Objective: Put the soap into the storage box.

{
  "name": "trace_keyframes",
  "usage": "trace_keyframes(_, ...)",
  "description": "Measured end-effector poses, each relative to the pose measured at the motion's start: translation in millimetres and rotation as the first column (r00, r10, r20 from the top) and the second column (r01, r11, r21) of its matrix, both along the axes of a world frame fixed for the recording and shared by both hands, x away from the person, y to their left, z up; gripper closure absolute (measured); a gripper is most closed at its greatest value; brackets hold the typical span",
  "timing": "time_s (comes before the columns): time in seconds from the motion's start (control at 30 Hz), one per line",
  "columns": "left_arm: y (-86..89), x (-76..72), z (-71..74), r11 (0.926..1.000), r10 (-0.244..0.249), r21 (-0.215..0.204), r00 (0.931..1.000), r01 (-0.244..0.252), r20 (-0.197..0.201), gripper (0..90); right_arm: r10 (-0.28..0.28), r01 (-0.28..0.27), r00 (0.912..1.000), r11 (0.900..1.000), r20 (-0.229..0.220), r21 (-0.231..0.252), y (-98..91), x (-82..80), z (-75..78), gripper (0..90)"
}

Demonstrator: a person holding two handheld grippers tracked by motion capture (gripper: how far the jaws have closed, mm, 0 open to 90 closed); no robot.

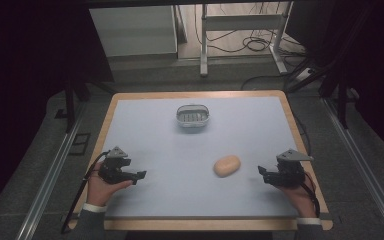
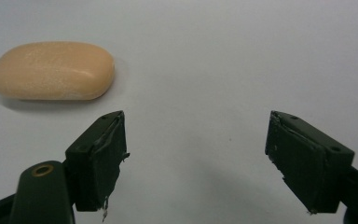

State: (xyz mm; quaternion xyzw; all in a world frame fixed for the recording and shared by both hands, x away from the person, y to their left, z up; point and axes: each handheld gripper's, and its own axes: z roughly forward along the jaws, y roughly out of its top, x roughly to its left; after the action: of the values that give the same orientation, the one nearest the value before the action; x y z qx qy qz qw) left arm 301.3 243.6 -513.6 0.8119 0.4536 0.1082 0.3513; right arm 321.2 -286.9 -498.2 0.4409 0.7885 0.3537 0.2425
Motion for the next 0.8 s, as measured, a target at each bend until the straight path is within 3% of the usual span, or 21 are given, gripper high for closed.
trace_keyframes(0.07, -0.2, -0.1, -0.1, 1.0, 0.0, 0.0, 1.0, 0.0, 0.0, 17.8, -0.002, 0.002, 1.0, 1.0, -0.001, 0.002, -0.7, 0.1, 0.7, 20.6)
trace_keyframes(0.2, -0.7, -1.0, -0.1, 1.0, -0.003, 0.003, 1.0, 0.003, -0.003, 17.7, 0.014, -0.014, 0.9999, 0.9998, 0.0, 0.014, -2.3, -0.3, 4.3, 28.8)
trace_keyframes(0.23, -0.5, -1.6, 0.5, 1.0, -0.003, 0.004, 1.0, 0.003, -0.001, 17.7, 0.034, -0.034, 0.9994, 0.9992, -0.008, 0.021, -2.2, -0.7, 5.2, 36.2)
trace_keyframes(0.27, -0.5, -1.6, 0.5, 1.0, -0.003, 0.004, 1.0, 0.003, -0.001, 17.7, 0.034, -0.034, 0.9994, 0.9992, -0.008, 0.021, -2.2, -0.7, 5.2, 36.2)
trace_keyframes(0.3, 0.0, -2.6, 1.3, 1.0, -0.005, 0.001, 1.0, 0.005, 0.001, 17.7, 0.057, -0.057, 0.9983, 0.998, -0.013, 0.028, -1.5, -1.6, 6.4, 46.5)
trace_keyframes(0.47, 1.2, -3.9, 2.2, 1.0, -0.009, -0.004, 0.9999, 0.009, 0.004, 17.7, 0.101, -0.101, 0.9946, 0.9946, -0.022, 0.027, 4.2, -3.4, 9.6, 58.8)
trace_keyframes(0.63, 0.3, -3.8, 1.8, 0.9998, -0.021, -0.003, 0.9998, 0.021, -0.001, 17.7, 0.157, -0.156, 0.987, 0.9875, -0.036, 0.02, 13.5, -6.3, 14.3, 69.9)
trace_keyframes(0.7, 1.1, -4.0, 2.5, 0.9999, -0.017, -0.002, 0.9999, 0.017, 0.0, 17.7, 0.193, -0.192, 0.9797, 0.9811, -0.054, 0.024, 17.1, -6.6, 14.8, 76.1)
trace_keyframes(0.8, 1.8, -4.4, 3.1, 0.9999, -0.017, -0.003, 0.9999, 0.017, 0.001, 17.7, 0.205, -0.205, 0.9766, 0.9786, -0.063, 0.021, 18.3, -5.9, 13.3, 82.4)
